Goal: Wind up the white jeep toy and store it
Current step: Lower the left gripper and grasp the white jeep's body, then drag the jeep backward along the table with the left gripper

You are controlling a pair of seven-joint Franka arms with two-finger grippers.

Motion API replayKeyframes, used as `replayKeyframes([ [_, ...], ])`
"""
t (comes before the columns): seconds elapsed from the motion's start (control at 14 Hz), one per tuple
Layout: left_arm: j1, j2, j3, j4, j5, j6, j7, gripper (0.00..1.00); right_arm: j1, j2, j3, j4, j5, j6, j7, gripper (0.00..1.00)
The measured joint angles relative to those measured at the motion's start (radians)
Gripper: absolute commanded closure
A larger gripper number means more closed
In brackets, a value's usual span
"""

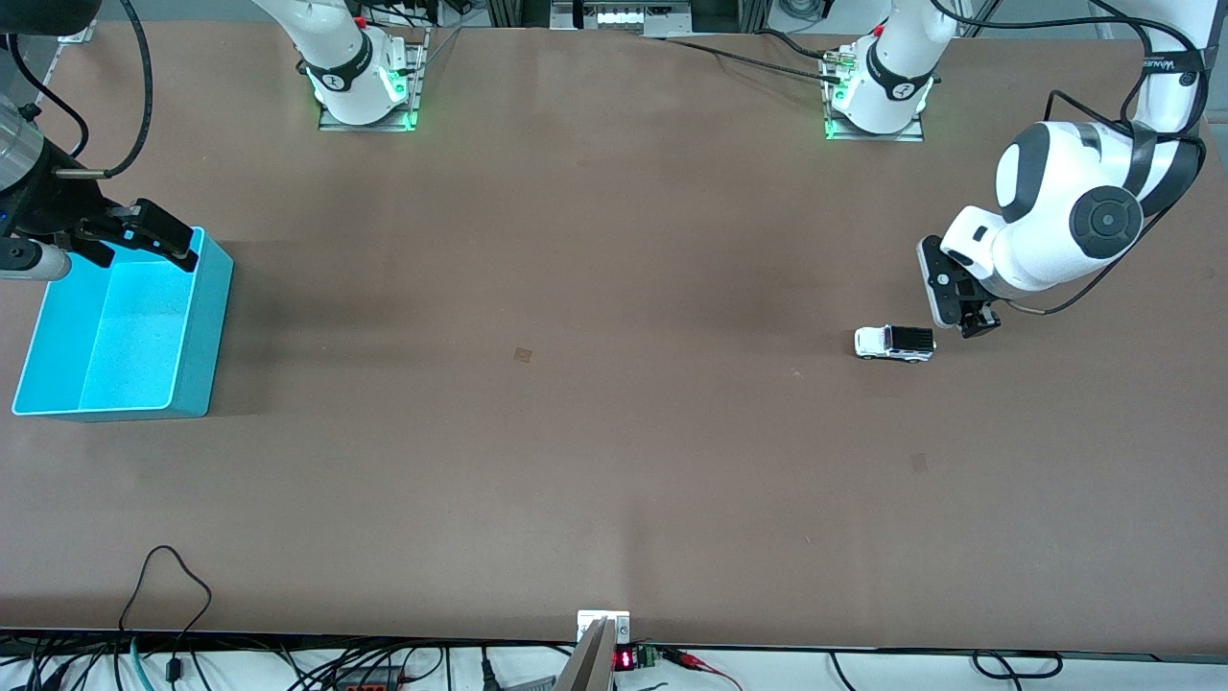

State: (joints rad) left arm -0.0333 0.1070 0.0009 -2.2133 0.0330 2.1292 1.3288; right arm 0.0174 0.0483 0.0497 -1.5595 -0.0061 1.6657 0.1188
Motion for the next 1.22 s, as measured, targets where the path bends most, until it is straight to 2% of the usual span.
replayKeyframes([
  [0.21, 0.0, 0.031, 0.0, -0.019, 0.0, 0.073, 0.065, 0.0, 0.0, 0.0, 0.0, 0.0, 0.0, 0.0, 0.0, 0.0],
  [0.5, 0.0, 0.101, 0.0, -0.064, 0.0, 0.254, 0.133, 0.0, 0.0, 0.0, 0.0, 0.0, 0.0, 0.0, 0.0, 0.0],
  [0.93, 0.004, 0.191, 0.0, -0.081, 0.001, 0.433, 0.206, 0.0, 0.0, 0.0, 0.0, 0.0, 0.0, 0.0, 0.0, 0.0],
  [1.15, 0.001, 0.212, -0.002, -0.096, 0.001, 0.469, 0.212, 0.09, 0.0, 0.0, 0.001, 0.0, 0.0, 0.0, 0.0, 0.0],
  [1.22, 0.0, 0.217, -0.004, -0.097, 0.001, 0.479, 0.212, 0.22, 0.0, 0.0, 0.001, 0.0, 0.0, 0.0, 0.0, 0.0],
])
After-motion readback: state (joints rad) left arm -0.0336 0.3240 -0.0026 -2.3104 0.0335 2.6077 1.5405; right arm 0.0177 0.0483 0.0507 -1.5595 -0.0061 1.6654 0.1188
